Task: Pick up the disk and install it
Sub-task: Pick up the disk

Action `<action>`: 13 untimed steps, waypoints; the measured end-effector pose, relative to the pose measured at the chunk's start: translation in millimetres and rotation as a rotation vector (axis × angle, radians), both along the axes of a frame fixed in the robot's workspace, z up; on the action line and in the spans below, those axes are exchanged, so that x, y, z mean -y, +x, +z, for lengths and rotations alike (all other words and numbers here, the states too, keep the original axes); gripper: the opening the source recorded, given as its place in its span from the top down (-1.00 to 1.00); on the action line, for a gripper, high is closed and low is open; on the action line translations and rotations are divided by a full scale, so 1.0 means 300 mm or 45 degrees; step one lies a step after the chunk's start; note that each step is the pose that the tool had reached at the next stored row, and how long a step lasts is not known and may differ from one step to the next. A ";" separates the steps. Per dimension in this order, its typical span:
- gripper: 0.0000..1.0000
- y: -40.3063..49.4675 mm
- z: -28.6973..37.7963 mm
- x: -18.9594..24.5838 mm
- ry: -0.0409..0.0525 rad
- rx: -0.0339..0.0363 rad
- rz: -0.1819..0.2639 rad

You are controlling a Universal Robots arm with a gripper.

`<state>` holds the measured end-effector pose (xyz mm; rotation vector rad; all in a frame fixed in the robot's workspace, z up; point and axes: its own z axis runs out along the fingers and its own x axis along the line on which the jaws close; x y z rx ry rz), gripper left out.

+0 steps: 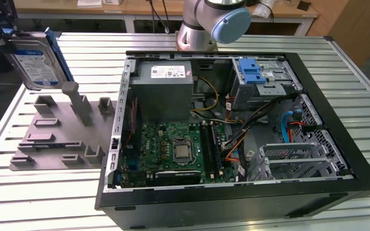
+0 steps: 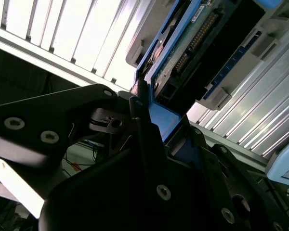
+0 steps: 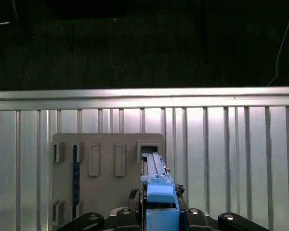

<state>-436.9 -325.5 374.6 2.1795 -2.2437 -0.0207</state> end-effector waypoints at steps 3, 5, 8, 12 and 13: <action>0.27 0.000 0.007 0.000 0.000 0.0002 0.000; 0.27 0.000 0.012 0.000 0.000 0.0000 0.000; 0.27 0.000 0.019 0.000 0.000 0.0000 0.000; 0.27 0.000 0.028 0.000 0.000 0.0000 0.000; 0.27 0.000 0.031 0.000 0.000 -0.0001 0.000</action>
